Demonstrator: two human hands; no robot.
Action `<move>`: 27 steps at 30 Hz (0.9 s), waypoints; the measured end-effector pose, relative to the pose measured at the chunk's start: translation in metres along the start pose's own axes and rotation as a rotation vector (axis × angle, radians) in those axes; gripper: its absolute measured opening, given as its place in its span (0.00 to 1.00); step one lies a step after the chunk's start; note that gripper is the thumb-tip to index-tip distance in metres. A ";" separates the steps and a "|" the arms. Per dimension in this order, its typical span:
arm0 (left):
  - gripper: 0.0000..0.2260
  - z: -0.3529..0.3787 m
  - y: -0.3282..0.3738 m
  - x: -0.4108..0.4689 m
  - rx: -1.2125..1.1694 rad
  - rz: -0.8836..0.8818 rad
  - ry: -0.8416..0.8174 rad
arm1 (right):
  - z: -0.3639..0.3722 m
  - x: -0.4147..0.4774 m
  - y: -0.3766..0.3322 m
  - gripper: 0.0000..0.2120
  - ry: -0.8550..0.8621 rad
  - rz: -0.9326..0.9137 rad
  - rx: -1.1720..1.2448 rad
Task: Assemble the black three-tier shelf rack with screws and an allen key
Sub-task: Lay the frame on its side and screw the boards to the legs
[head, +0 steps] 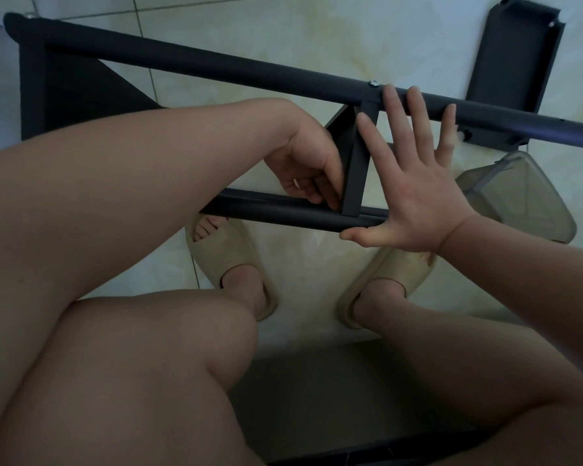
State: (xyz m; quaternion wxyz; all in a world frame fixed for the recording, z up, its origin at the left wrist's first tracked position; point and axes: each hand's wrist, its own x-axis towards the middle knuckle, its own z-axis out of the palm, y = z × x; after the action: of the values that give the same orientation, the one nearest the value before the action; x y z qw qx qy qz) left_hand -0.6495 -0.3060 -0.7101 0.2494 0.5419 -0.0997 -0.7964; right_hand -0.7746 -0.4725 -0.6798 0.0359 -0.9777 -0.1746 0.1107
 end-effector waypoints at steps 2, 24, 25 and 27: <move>0.13 -0.001 0.000 0.000 0.016 -0.003 0.004 | 0.000 0.000 0.000 0.61 0.003 -0.002 0.002; 0.06 -0.001 -0.001 0.002 0.025 0.038 0.038 | 0.001 0.000 0.001 0.61 0.000 -0.009 0.052; 0.06 -0.002 -0.001 0.001 0.023 0.040 0.041 | 0.000 0.000 0.001 0.61 -0.001 -0.008 0.053; 0.06 -0.002 -0.001 0.000 0.015 0.035 0.052 | 0.000 0.000 0.001 0.61 -0.002 -0.006 0.054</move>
State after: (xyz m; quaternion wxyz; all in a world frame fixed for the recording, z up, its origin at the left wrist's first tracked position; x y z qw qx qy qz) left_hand -0.6477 -0.3053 -0.7117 0.2618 0.5625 -0.1085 -0.7767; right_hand -0.7740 -0.4734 -0.6800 0.0626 -0.9758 -0.1743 0.1161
